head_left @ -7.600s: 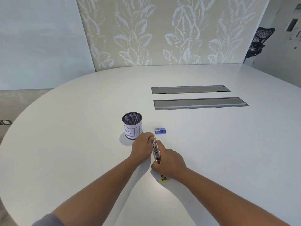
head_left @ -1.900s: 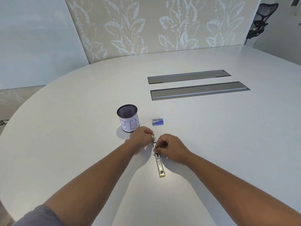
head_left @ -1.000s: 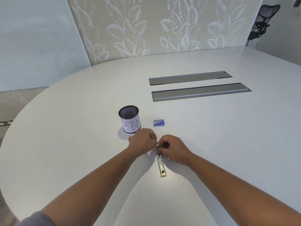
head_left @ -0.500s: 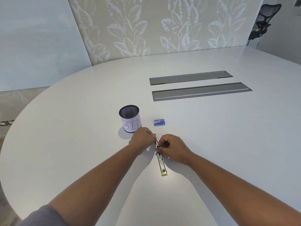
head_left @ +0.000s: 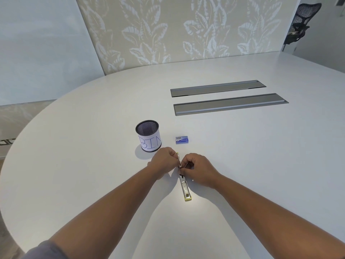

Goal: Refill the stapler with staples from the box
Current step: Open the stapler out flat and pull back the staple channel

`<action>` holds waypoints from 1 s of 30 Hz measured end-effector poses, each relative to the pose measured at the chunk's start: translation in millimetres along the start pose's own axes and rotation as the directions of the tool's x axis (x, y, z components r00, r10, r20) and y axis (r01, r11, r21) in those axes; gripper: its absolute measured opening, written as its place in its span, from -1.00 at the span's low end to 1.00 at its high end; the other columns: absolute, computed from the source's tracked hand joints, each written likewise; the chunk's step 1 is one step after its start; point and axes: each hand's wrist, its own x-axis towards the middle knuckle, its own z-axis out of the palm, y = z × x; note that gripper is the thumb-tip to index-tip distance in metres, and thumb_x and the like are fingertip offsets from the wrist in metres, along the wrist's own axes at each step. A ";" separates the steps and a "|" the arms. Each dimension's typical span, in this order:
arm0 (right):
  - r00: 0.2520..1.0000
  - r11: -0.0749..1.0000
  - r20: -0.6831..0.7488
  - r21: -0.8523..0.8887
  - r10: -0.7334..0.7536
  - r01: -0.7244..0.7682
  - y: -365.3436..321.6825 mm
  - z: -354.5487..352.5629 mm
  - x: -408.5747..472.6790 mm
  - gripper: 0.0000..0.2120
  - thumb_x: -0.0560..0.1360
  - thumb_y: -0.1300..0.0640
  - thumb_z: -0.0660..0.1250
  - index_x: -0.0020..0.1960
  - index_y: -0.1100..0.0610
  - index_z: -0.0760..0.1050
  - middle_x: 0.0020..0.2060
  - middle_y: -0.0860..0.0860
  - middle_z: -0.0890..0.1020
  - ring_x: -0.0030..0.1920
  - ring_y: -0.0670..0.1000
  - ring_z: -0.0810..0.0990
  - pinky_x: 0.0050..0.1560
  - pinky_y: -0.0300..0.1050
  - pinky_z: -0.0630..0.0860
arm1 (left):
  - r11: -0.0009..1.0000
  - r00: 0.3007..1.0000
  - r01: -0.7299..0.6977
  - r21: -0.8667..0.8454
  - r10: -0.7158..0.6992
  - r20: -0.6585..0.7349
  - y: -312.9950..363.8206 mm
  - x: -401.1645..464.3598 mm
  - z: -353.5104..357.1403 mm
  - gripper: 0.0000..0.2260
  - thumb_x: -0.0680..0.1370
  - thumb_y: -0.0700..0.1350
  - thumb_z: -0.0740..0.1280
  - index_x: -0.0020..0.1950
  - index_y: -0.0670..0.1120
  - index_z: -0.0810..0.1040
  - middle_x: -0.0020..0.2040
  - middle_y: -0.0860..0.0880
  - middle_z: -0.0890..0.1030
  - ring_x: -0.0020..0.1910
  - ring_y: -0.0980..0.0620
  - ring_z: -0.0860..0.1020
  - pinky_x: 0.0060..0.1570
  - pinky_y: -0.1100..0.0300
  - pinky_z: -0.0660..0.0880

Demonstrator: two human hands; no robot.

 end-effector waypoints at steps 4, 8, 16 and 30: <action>1.000 1.000 0.001 0.015 0.008 -0.008 1.0 0.2 -0.3 -0.81 0.42 0.20 0.51 -0.21 -0.07 0.58 -0.23 -0.02 0.70 -0.25 -0.05 0.58 -0.18 -0.08 0.55 | 0.999 1.000 -0.029 0.021 0.029 0.009 -2.3 -1.5 -1.5 -0.87 0.36 -0.27 0.45 -0.11 -0.16 0.65 -0.10 -0.11 0.72 -0.09 -0.11 0.63 0.17 -0.15 0.55; 1.000 1.000 0.002 0.017 0.018 -0.018 1.4 1.4 0.5 -0.87 0.41 0.19 0.51 -0.19 0.00 0.60 -0.22 0.01 0.70 -0.25 -0.04 0.57 -0.17 -0.05 0.56 | 0.996 0.998 -0.055 0.067 0.054 0.012 -1.5 -0.9 -3.7 -0.87 0.35 -0.27 0.47 -0.11 -0.18 0.67 -0.20 -0.05 0.69 -0.18 -0.06 0.58 0.14 -0.14 0.57; 1.000 0.999 0.004 0.027 0.020 -0.020 1.1 0.1 -0.5 -0.82 0.42 0.21 0.52 -0.20 -0.04 0.58 -0.21 0.04 0.71 -0.25 -0.04 0.57 -0.18 -0.10 0.52 | 0.990 0.995 -0.102 0.099 0.100 0.020 -2.7 2.2 -4.8 -0.88 0.33 -0.27 0.49 -0.16 -0.24 0.66 -0.32 0.00 0.61 -0.30 0.00 0.49 -0.21 0.12 0.45; 1.000 0.999 0.003 0.049 0.021 -0.021 4.0 -0.4 0.4 -0.84 0.42 0.21 0.52 -0.19 -0.01 0.60 -0.25 0.02 0.69 -0.27 -0.03 0.56 -0.21 -0.06 0.55 | 0.983 0.982 -0.181 0.024 0.179 0.067 -11.0 4.3 -8.1 -0.96 0.33 -0.26 0.47 -0.24 -0.17 0.66 -0.40 0.03 0.62 -0.42 0.08 0.49 -0.40 0.26 0.42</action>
